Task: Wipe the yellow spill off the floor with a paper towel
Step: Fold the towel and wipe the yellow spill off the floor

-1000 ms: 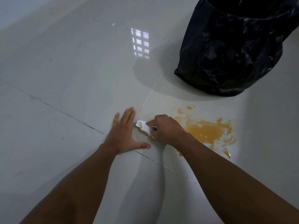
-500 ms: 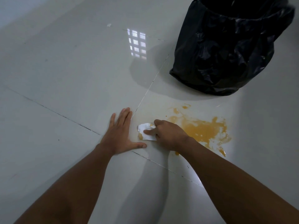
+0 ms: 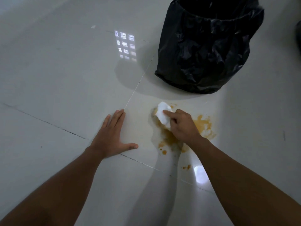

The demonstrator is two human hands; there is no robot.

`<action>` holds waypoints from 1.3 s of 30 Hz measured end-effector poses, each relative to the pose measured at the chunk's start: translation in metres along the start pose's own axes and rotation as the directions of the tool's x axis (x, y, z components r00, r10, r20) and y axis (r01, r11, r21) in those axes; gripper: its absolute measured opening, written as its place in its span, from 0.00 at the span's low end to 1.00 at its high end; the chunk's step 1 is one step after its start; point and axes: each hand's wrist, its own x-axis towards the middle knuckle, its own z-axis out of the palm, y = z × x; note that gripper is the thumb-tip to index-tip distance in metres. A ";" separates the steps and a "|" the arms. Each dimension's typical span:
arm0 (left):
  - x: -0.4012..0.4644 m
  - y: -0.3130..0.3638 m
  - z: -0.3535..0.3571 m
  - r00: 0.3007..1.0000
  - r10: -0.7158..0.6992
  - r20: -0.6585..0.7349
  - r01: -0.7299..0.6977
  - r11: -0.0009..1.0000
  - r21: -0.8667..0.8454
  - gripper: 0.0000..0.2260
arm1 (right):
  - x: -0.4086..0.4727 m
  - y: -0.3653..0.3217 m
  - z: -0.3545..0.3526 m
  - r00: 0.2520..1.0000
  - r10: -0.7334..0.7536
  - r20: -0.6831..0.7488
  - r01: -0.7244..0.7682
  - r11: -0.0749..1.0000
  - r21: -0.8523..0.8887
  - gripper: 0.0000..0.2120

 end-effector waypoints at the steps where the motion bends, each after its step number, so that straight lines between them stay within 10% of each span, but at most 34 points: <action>1: 0.003 0.004 -0.001 1.000 0.008 0.000 -0.008 1.000 -0.001 0.61 | 0.001 0.006 -0.005 0.997 0.051 -0.059 -0.050 0.998 0.025 0.21; 7: 0.021 0.028 0.006 0.994 0.094 0.058 -0.097 0.994 0.056 0.61 | 0.009 0.039 -0.025 0.958 0.273 -0.091 -0.272 0.962 0.024 0.20; 14: 0.023 0.026 0.010 0.995 0.098 0.037 -0.101 0.990 0.097 0.60 | 0.005 0.048 -0.023 0.995 0.055 -0.082 -0.085 0.895 -0.438 0.15; 39: 0.023 0.027 0.007 0.995 0.084 0.057 -0.089 0.993 0.081 0.60 | 0.032 0.030 -0.009 0.935 -0.031 0.354 0.178 0.903 -0.390 0.37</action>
